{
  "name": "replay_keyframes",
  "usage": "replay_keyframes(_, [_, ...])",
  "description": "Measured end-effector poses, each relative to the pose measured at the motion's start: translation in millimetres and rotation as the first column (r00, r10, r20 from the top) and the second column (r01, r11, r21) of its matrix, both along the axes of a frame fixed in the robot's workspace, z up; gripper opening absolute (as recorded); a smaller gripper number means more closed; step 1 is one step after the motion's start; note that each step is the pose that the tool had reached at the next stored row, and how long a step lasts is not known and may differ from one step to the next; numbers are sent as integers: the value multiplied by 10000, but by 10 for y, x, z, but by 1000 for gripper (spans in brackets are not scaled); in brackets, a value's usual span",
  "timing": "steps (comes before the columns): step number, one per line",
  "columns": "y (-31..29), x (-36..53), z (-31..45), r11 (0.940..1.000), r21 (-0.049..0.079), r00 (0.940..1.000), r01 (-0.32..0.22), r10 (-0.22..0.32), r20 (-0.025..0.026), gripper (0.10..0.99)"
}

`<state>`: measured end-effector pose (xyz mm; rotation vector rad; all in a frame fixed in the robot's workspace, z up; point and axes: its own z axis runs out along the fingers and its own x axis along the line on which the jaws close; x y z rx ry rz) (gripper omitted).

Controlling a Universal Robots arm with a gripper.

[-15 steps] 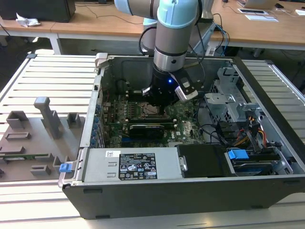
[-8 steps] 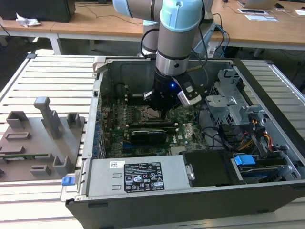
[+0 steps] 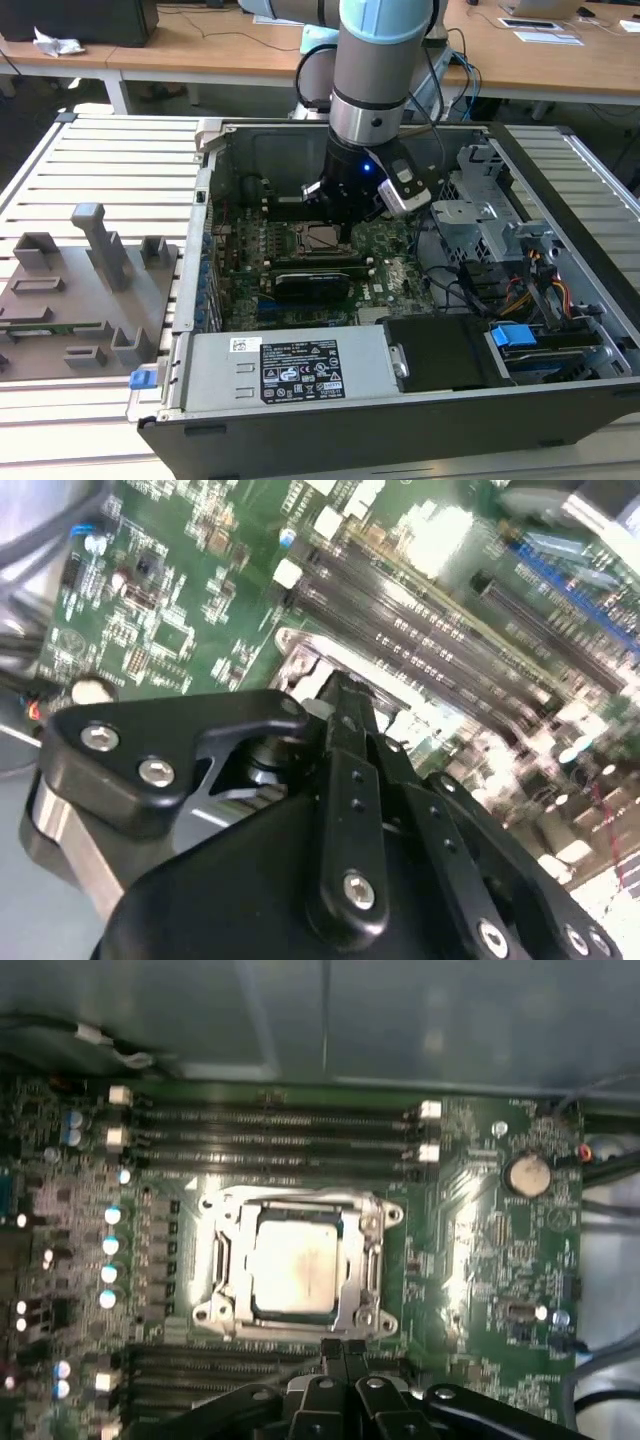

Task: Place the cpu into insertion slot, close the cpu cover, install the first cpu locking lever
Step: 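Install the first cpu locking lever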

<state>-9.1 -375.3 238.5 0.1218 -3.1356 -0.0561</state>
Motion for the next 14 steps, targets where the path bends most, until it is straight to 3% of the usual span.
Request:
replay_keyframes(3, [-100,-5,-2,9999,159,10000,0,0,-1,106])
replay_keyframes(5, [-129,-28,-2,9984,561,10000,1,-1,-1,106])
replay_keyframes(6, [-147,-44,-3,9961,877,10000,0,0,0,106])
replay_keyframes(7, [-173,-58,-4,9940,1090,10000,-2,2,-1,106])
replay_keyframes(9, [-222,-83,-14,9933,1159,10000,1,-1,0,106])
replay_keyframes(10, [-298,-180,-44,9931,1176,10000,-3,3,0,106])
replay_keyframes(12, [-310,-411,-192,9924,1219,9998,-177,179,-1,106])
replay_keyframes(14, [-310,-431,-226,9918,1237,9995,-311,313,0,106])
